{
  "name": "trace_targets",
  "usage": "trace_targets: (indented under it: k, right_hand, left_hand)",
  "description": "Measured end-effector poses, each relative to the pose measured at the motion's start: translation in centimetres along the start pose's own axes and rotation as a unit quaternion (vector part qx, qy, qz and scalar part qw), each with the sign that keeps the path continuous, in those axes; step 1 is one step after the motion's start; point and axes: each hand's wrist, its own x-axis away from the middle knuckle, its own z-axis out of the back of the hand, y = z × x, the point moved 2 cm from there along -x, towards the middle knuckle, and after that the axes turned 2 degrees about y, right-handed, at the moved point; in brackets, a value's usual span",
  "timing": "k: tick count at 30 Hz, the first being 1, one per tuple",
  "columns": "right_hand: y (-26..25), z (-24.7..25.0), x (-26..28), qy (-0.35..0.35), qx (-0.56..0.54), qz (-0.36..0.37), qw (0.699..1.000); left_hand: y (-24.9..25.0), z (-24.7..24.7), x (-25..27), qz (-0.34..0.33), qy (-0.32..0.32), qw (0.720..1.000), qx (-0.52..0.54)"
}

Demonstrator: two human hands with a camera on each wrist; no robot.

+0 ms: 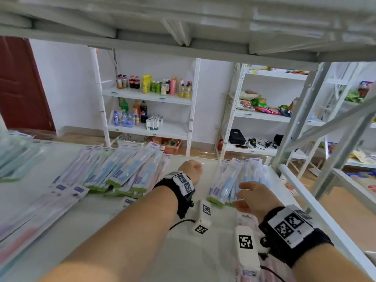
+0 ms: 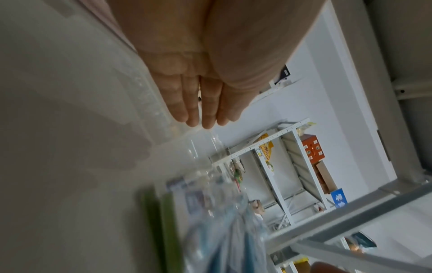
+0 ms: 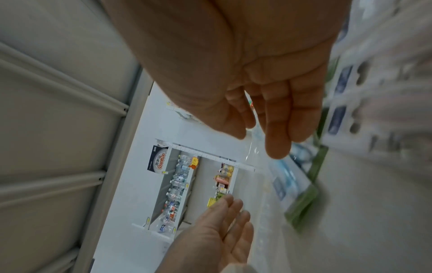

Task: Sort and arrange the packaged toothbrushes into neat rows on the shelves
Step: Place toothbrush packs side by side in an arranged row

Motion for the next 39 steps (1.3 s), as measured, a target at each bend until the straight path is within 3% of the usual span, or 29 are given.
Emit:
trace_targets:
  k: [3,6,11,13,16,20,26,29,31,39]
  right_hand:
    - [-1.0,-3.0,0.8,-0.022,-0.002,0.004,1.0]
    - [-1.4,-5.9,1.6,-0.038,0.006,0.008,0.999]
    - [-1.7,-9.5,2.7,-0.048,0.021,0.003,0.999]
    - [-2.1,-10.9,3.1,-0.05,0.026,-0.001,0.998]
    - [-2.9,-13.2,3.8,-0.06,0.027,-0.002,0.998]
    - [-4.0,-15.7,4.0,-0.085,0.024,-0.003,0.996]
    - [-5.5,-19.5,2.9,-0.06,0.053,0.0,0.997]
    - [-5.9,-21.6,1.7,-0.037,0.118,0.004,0.992]
    - [-6.2,-23.1,0.8,-0.03,0.164,-0.002,0.986]
    - [-6.5,-26.9,-1.3,-0.014,0.395,0.022,0.918]
  left_hand:
    - [-2.4,5.0,-0.2,0.032,0.063,0.994,-0.08]
    - [-5.2,10.7,0.7,0.09,0.113,0.966,-0.217]
    - [-9.2,14.6,1.8,0.135,0.041,0.908,-0.395]
    - [-9.7,15.6,1.5,0.132,0.055,0.911,-0.386]
    - [-10.2,16.1,1.5,0.119,0.052,0.933,-0.335]
    - [-10.3,17.4,2.2,0.13,0.002,0.951,-0.28]
    - [-11.0,20.8,2.9,0.146,0.011,0.989,-0.01]
    - [-11.8,22.5,4.1,0.178,0.027,0.961,0.209]
    - [-12.6,23.7,5.0,0.19,0.042,0.94,0.281]
    - [-15.0,27.6,7.2,0.185,0.056,0.926,0.325]
